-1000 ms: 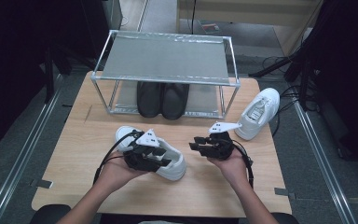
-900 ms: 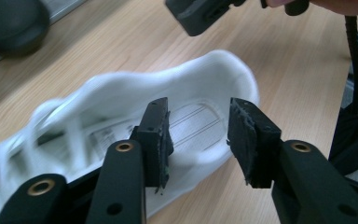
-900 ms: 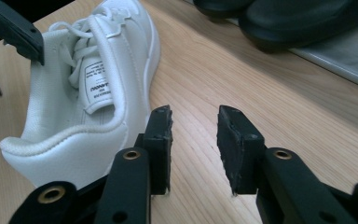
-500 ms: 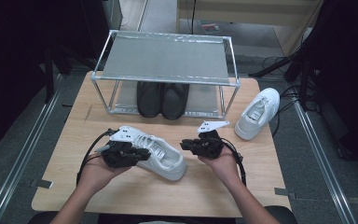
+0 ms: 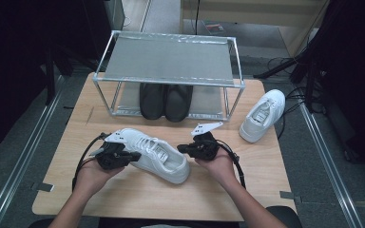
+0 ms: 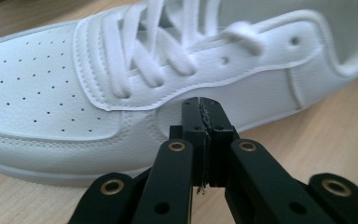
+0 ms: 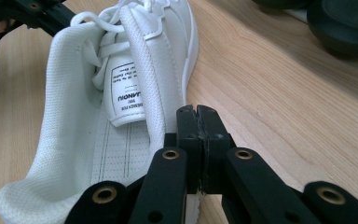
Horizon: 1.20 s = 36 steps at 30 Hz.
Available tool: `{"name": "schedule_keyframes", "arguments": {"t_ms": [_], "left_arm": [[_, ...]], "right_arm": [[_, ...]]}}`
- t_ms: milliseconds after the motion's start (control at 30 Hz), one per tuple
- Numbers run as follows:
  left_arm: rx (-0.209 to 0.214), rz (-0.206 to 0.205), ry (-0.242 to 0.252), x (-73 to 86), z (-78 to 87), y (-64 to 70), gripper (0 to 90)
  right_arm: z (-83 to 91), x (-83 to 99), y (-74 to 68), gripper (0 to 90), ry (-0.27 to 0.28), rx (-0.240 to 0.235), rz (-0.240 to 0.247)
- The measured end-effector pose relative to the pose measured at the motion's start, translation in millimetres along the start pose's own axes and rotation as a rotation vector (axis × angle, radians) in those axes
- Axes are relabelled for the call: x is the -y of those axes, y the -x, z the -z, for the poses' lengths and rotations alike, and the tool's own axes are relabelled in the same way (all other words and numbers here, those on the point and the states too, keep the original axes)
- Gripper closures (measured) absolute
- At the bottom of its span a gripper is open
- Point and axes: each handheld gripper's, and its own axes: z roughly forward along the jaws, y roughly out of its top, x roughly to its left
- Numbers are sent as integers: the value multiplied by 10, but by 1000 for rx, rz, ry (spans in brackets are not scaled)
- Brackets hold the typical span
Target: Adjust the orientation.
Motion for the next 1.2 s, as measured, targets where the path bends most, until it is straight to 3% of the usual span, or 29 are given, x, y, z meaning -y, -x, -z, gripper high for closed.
{"name": "schedule_keyframes", "arguments": {"t_ms": [200,367,500,667,833,1200], "left_arm": [[38,19,22,30,-27,-63,899],[44,2,24,33,-34,-69,898],[84,14,25,30,-46,-125,898],[71,-23,11,2,-50,-109,899],[115,-11,13,-20,-83,-157,899],[157,-31,-7,-115,-156,-203,899]], "right_arm": [[-3,11,-21,900,-8,-12,7],[5,36,-73,900,-21,-19,12],[14,53,-118,900,-21,-11,23],[30,99,-175,900,-17,-19,23],[60,135,-242,900,-25,-15,33],[108,239,-354,900,-16,-31,17]]}}
